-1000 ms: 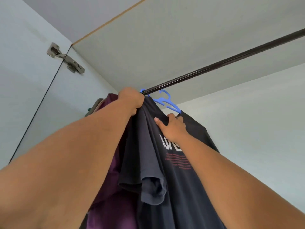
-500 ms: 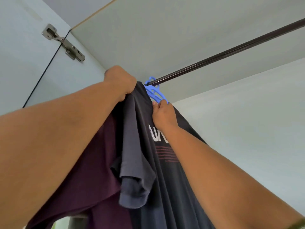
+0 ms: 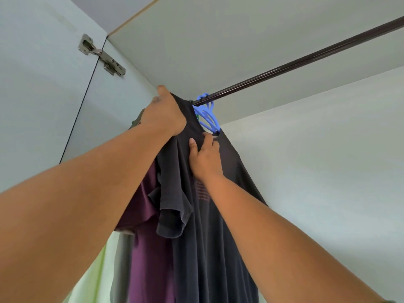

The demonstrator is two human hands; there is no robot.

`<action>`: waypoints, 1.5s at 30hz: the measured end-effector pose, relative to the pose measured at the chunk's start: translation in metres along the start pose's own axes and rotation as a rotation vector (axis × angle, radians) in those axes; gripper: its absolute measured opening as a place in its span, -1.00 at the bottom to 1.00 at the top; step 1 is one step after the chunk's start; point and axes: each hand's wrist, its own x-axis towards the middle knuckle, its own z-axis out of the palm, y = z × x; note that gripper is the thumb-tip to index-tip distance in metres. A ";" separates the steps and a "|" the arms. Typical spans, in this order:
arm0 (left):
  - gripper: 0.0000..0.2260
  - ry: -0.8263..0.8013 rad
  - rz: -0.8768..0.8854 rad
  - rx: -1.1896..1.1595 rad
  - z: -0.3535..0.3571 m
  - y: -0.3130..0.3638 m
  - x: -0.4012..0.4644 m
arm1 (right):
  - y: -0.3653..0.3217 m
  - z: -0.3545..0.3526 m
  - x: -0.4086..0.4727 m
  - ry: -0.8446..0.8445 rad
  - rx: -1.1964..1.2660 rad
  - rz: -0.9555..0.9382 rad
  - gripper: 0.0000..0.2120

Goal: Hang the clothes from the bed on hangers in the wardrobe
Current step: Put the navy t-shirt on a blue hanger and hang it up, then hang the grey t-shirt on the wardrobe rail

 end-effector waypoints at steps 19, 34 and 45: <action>-0.55 -0.064 -0.171 -0.037 -0.102 -0.075 -0.209 | -0.118 -0.030 -0.228 -0.183 -0.055 -0.040 -0.51; -0.47 -0.094 -0.257 0.861 -0.508 -0.152 -0.468 | -0.405 -0.039 -0.543 -0.508 0.304 0.078 -0.58; -0.47 -0.005 -0.654 1.388 -0.858 -0.133 -0.647 | -0.694 -0.079 -0.776 -0.914 0.678 0.049 -0.56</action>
